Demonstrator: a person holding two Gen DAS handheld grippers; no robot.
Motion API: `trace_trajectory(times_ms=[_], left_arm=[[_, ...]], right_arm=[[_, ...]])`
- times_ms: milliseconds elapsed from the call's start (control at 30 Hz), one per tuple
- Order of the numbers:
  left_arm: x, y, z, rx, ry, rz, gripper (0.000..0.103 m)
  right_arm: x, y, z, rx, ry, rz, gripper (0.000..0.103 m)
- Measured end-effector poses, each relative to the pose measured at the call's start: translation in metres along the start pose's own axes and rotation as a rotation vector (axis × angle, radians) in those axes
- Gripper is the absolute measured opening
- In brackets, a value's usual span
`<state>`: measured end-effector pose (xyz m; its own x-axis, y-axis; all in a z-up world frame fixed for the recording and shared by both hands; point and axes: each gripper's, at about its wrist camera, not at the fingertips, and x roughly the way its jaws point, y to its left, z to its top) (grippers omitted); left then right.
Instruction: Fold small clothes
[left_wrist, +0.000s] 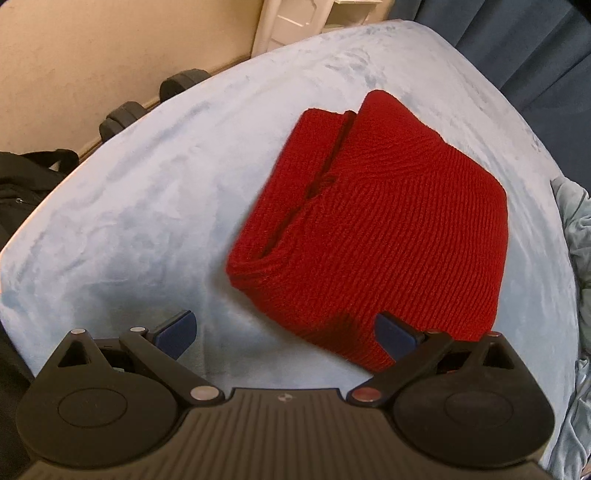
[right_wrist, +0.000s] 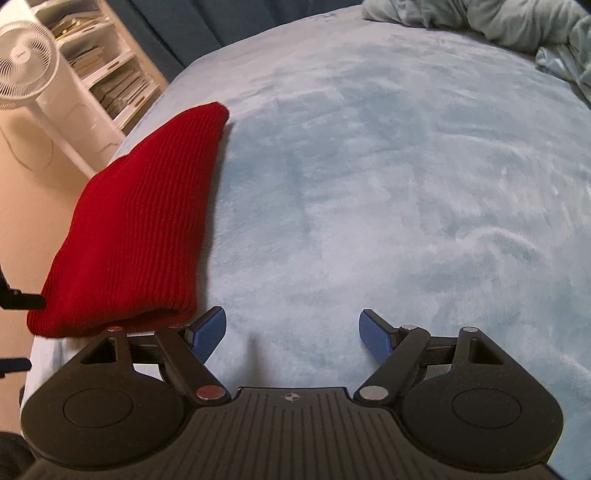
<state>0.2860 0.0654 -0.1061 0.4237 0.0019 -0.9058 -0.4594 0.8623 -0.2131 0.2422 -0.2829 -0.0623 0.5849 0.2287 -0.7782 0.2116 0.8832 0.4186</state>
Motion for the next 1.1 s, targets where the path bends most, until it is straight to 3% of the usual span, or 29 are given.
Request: trace_trajectory(times_ms=[267,433,600,733,1100], left_arm=[[0.005,-0.016,-0.002,0.087,-0.019,-0.023,0.103],[0.015,-0.009,0.000,0.055,-0.003,-0.030,0.103],[0.027,0.001,0.003,0.051,-0.003,0.025,0.103],[0.034,0.011,0.005,0.005,0.013,0.024,0.103],[0.039,0.010,0.010,0.006,0.014,0.025,0.103]], right_arm=[[0.007,-0.016,0.022,0.047,-0.008,-0.019,0.082],[0.012,-0.017,0.032,0.045,-0.017,-0.033,0.083],[0.018,-0.015,0.041,0.043,-0.007,-0.011,0.083],[0.022,-0.012,0.059,0.028,-0.015,0.010,0.083],[0.024,-0.011,0.089,0.036,-0.057,0.058,0.086]])
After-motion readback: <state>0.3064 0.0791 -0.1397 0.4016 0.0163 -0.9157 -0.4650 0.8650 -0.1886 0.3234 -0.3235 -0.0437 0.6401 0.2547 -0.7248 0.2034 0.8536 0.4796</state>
